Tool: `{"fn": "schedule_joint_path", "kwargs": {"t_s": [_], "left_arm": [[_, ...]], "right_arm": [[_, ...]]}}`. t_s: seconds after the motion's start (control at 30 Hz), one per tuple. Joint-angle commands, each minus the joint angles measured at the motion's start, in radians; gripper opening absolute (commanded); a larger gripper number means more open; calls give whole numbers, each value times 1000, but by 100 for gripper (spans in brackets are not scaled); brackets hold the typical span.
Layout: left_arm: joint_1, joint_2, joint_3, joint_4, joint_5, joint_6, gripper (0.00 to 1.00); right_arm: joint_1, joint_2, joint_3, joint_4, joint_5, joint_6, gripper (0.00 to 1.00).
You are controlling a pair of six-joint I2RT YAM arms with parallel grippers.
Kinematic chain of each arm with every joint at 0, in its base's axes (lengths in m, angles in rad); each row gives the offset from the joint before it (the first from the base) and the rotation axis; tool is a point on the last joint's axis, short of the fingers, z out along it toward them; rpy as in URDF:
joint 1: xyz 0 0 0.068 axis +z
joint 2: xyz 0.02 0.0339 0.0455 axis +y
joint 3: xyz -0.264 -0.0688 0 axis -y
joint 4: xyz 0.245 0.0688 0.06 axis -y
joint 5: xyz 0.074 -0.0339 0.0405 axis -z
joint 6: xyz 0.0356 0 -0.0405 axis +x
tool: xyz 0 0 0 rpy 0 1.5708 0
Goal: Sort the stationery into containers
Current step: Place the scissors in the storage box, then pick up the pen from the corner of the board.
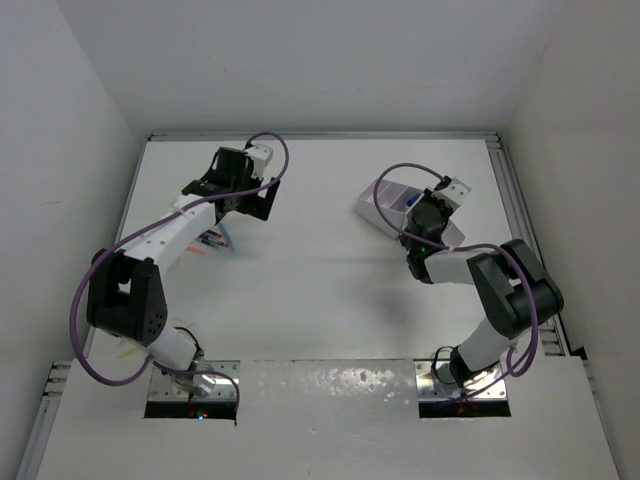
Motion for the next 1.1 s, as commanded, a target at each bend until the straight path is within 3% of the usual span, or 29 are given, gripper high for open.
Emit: {"fn": "schedule_joint_path", "kwargs": {"t_s": [0.0, 0.1, 0.23, 0.33, 0.53, 0.7, 0.77, 0.83, 0.9, 0.93, 1.0, 1.07], "left_arm": [[14, -30, 33, 53, -2, -3, 100], [14, -31, 23, 59, 0, -6, 100], [15, -36, 14, 70, -5, -6, 100], [18, -36, 17, 76, -6, -3, 100], [18, -33, 23, 80, -3, 0, 100], [38, -33, 31, 68, -6, -34, 100], [50, -31, 31, 60, -6, -58, 100], [75, -30, 33, 44, 0, -88, 100], [118, -19, 37, 25, 20, -106, 100], [135, -17, 42, -1, 23, -120, 97], [188, -19, 42, -36, 28, -115, 89], [222, -36, 34, -53, 5, -109, 75]], "right_arm": [[-10, -29, 12, -31, -62, 69, 5], [-26, -43, 21, -103, -96, 118, 12], [-41, -75, 19, -163, -134, 166, 32], [-47, -103, 21, -168, -162, 136, 52], [-47, -208, 68, -293, -281, 53, 66], [-50, -342, 157, -558, -318, 54, 70], [-56, -396, 197, -716, -376, 48, 70], [-63, -414, 281, -840, -580, 11, 58], [-67, -405, 353, -1035, -776, -83, 36], [-64, -396, 427, -1100, -915, -105, 17], [-41, -370, 496, -1244, -974, -112, 9], [-27, -357, 506, -1298, -1033, -105, 14]]}}
